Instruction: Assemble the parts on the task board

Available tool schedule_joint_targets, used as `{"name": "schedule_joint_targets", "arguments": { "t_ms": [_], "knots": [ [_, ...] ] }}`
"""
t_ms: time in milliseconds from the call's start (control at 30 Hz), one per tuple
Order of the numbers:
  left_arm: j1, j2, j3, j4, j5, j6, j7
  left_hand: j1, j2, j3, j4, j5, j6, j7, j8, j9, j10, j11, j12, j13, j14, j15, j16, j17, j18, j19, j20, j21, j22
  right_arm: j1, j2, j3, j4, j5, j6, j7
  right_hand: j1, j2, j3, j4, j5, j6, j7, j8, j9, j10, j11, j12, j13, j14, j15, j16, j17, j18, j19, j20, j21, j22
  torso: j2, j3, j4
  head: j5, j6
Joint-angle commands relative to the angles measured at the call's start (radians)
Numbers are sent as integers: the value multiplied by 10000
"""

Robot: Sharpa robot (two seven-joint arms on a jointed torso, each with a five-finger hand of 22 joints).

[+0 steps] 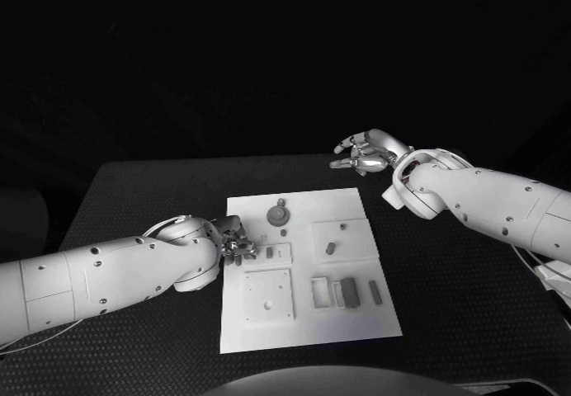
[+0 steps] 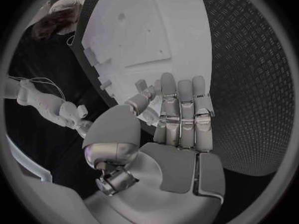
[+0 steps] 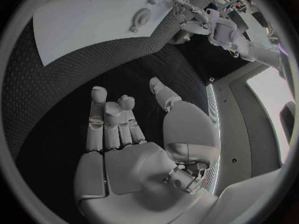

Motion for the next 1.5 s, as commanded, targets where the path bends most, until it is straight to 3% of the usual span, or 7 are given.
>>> {"name": "schedule_joint_targets", "arguments": {
  "t_ms": [33, 433, 667, 1100, 1200, 1300, 1500],
  "knots": [
    [-46, 42, -31, 24, -118, 423, -62, -16, -55, 3, 42, 36, 559, -441, 77, 33, 38, -69, 93, 46, 81, 0, 65, 18, 111, 69, -10, 53, 219, -3, -8, 2, 13, -81, 126, 47, -122, 16, 25, -30, 39, 416, 354, -54, -16, -695, 220, 41, -12, -50, -11, -49, -15, 107, -59, -19, -36, 191, -2, -3, -6, 28, -27],
    [-47, 84, -31, 62, -748, 602, -120, -82, -118, -77, 132, 33, 755, -603, 446, 267, 118, -199, 635, 354, 240, -92, 460, 51, 139, 247, -111, 351, 262, -3, -24, 2, 71, -101, 118, 57, -116, 28, 31, -36, 39, 417, 354, -52, -16, -696, 219, 43, -15, -51, -11, -50, -16, 107, -59, -19, -35, 191, -2, -4, 4, 1, -32],
    [-52, 91, -29, 134, -1067, 619, -198, -62, 8, -88, 112, 36, 696, -681, 780, 709, 28, -272, 1137, 594, 232, -145, 830, 53, 144, 257, -168, 647, 262, -3, -26, 2, 88, -106, 116, 90, -118, 29, 31, -37, 39, 417, 354, -51, -17, -697, 220, 44, -16, -51, -11, -50, -16, 107, -59, -19, -35, 191, 2, -2, -5, 25, 3],
    [-56, 209, -27, 47, -1001, 534, -148, -197, -92, -125, 268, 19, 610, -689, 900, 954, -50, -292, 1348, 663, 203, -163, 978, 8, 153, 235, -183, 807, 256, -3, -44, 2, 114, -110, 126, 79, -121, 32, 30, -39, 39, 418, 354, -49, -17, -698, 220, 45, -18, -51, -11, -49, -17, 107, -60, -18, -36, 191, -1, 6, -2, -8, -22],
    [-77, 277, -27, -16, -968, 521, -115, -303, -206, -142, 453, 19, 604, -707, 952, 1049, -69, -306, 1435, 689, 202, -172, 1035, -12, 163, 230, -193, 865, 250, -3, -36, 2, 136, -129, 129, 102, -120, 33, 31, -41, 39, 418, 354, -48, -17, -698, 220, 46, -19, -52, -11, -50, -17, 107, -60, -18, -36, 191, 1, 12, -4, -7, -23],
    [-104, 315, -26, -53, -967, 564, -91, -293, -161, -97, 532, 20, 566, -704, 960, 1095, -104, -306, 1463, 691, 180, -178, 1050, -31, 168, 204, -196, 883, 247, -3, -43, 2, 158, -144, 133, 111, -50, 135, 39, -138, 39, 587, 318, 60, 37, -705, 189, 53, -26, -57, -35, -49, -20, 107, -70, -17, -33, 197, 3, 13, -7, -26, -27],
    [-124, 339, -26, -103, -935, 724, -100, -257, -169, -79, 521, 20, 542, -700, 962, 1123, -128, -304, 1478, 690, 165, -179, 1059, -44, 168, 184, -196, 897, 249, -3, -54, 2, 144, -149, 108, 115, -123, 129, -29, -193, 38, 477, 326, 10, 25, -719, 192, 50, -41, -67, -40, -55, -25, 107, -79, -3, -36, 195, -4, 9, -6, -46, -26]
  ]
}}
